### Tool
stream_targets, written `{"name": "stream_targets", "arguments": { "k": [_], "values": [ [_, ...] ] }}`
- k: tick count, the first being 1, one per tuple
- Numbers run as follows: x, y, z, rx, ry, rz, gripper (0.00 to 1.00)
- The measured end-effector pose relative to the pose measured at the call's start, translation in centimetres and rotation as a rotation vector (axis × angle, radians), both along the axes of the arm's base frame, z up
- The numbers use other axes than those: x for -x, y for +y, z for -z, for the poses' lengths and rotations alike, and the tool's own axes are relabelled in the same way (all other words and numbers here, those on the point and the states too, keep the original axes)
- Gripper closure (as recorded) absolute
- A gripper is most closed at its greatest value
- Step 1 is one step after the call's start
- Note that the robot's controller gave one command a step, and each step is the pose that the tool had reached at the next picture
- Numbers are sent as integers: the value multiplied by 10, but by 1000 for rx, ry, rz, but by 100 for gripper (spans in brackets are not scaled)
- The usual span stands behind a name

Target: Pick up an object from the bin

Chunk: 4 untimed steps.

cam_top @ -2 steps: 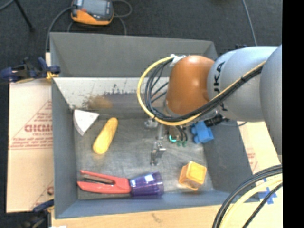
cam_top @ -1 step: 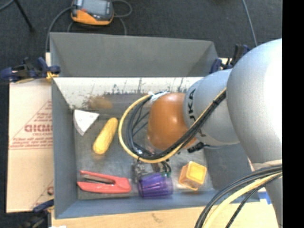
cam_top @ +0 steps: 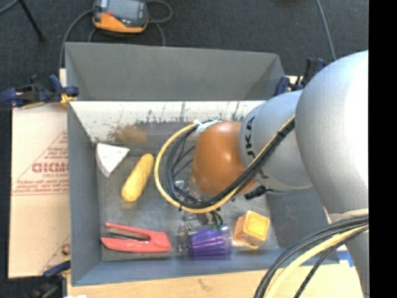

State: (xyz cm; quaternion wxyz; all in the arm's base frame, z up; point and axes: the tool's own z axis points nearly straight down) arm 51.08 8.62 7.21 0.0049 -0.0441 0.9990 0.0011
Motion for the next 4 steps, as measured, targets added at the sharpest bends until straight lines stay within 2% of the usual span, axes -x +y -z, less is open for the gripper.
{"name": "stream_targets", "arguments": {
  "k": [1, 2, 3, 4],
  "values": [
    [0, 0, 0, 0, 1, 1, 0],
    [12, -40, -25, 1, 10, 1, 0],
    [32, 17, -44, 2, 7, -250, 100],
    [32, 17, -44, 2, 7, -250, 100]
  ]
}}
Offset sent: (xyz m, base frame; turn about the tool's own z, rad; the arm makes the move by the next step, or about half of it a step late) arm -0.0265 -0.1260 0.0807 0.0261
